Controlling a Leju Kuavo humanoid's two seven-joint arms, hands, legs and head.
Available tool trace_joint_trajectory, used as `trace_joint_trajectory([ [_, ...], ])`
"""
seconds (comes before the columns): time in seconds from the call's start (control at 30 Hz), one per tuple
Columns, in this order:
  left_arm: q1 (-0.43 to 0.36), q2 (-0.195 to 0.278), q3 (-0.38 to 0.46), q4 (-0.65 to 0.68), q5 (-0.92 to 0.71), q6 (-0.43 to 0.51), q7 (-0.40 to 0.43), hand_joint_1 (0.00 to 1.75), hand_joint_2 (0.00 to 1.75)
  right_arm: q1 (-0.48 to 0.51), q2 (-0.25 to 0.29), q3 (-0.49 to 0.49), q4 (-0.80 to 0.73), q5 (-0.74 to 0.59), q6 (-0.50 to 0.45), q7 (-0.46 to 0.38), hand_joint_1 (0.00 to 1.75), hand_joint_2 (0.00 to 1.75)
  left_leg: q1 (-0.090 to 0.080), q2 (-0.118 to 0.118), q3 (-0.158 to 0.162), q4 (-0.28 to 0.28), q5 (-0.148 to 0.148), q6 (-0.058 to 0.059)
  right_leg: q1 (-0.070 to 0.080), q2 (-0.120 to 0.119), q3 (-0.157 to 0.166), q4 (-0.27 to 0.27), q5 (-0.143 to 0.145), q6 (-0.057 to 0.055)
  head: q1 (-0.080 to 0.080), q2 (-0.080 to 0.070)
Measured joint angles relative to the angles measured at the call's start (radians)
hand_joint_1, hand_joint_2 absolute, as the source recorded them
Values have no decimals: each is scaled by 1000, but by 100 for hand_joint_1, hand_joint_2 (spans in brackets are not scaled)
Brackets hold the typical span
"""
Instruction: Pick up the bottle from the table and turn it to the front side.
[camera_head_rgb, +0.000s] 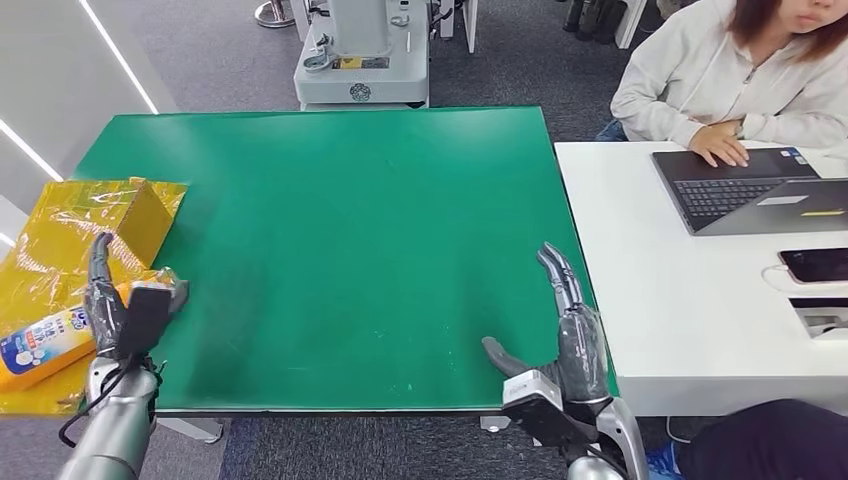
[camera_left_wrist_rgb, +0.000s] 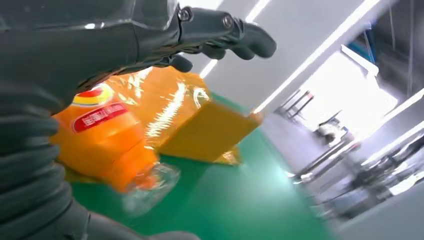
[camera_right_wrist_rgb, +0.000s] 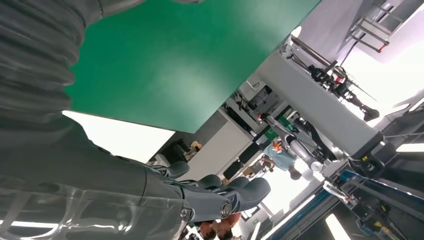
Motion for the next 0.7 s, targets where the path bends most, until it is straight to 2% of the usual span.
trace_joint_trajectory([
  [0.13, 82, -21, -26, -282, 222, -144, 0, 0, 175, -6, 0, 0, 15, -26, -15, -14, 0, 175, 0, 0, -1, 0, 0, 0, 0, 0, 0, 0, 0, 0, 0, 0],
  [0.27, 164, -58, -27, -556, 264, -291, -1, 0, 175, -3, 0, 0, 18, -68, -22, -49, 0, 175, 0, 0, -1, 0, -1, 0, 0, 1, -1, -1, 0, 0, 0, 0],
  [0.4, 248, -95, -37, -760, 258, -413, -1, 0, 175, 15, 0, -5, 13, -119, -35, -90, 0, 175, 0, 0, -1, 0, -2, 1, 0, 1, -1, -1, -2, 2, 0, 0],
  [0.5, 303, -120, -61, -851, 210, -445, -1, 0, 175, 34, 0, -11, 1, -138, -40, -111, 0, 175, 0, 0, -1, 0, -3, 0, 0, 1, -1, -1, -2, 2, 0, 0],
  [0.7, 394, -165, -122, -949, 143, -447, -1, 0, 175, 57, 6, -21, -20, -146, -31, -123, 0, 175, 0, 0, -1, 0, -3, 0, 0, 1, -1, -1, -2, 2, 0, 0],
])
